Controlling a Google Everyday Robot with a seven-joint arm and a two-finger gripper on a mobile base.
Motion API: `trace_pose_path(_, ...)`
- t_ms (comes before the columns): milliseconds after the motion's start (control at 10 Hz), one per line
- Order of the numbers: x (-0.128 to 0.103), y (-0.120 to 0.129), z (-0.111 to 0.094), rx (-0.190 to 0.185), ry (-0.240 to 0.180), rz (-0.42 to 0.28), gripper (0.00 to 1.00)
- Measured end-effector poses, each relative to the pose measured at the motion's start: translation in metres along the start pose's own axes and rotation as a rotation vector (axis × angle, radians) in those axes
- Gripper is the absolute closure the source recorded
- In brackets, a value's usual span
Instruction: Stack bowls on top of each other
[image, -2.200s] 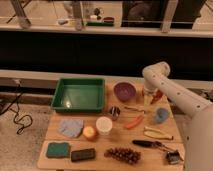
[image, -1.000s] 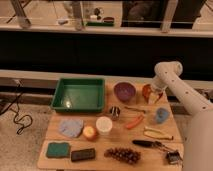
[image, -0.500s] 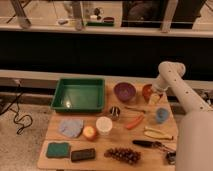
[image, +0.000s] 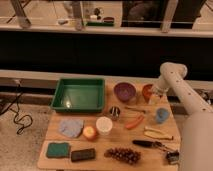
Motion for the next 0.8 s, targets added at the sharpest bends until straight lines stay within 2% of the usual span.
trace_pose_path(300,0.0,0.002,0.002,-0.004,-0.006,-0.011,0.42)
trace_pose_path(600,-0.003,0.007,0.007,-0.025,-0.005,-0.038,0.42)
trace_pose_path(700,-0.005,0.007,0.008,-0.03,-0.006,-0.047,0.43)
trace_pose_path(800,-0.006,0.008,0.01,-0.034,-0.009,-0.057,0.51)
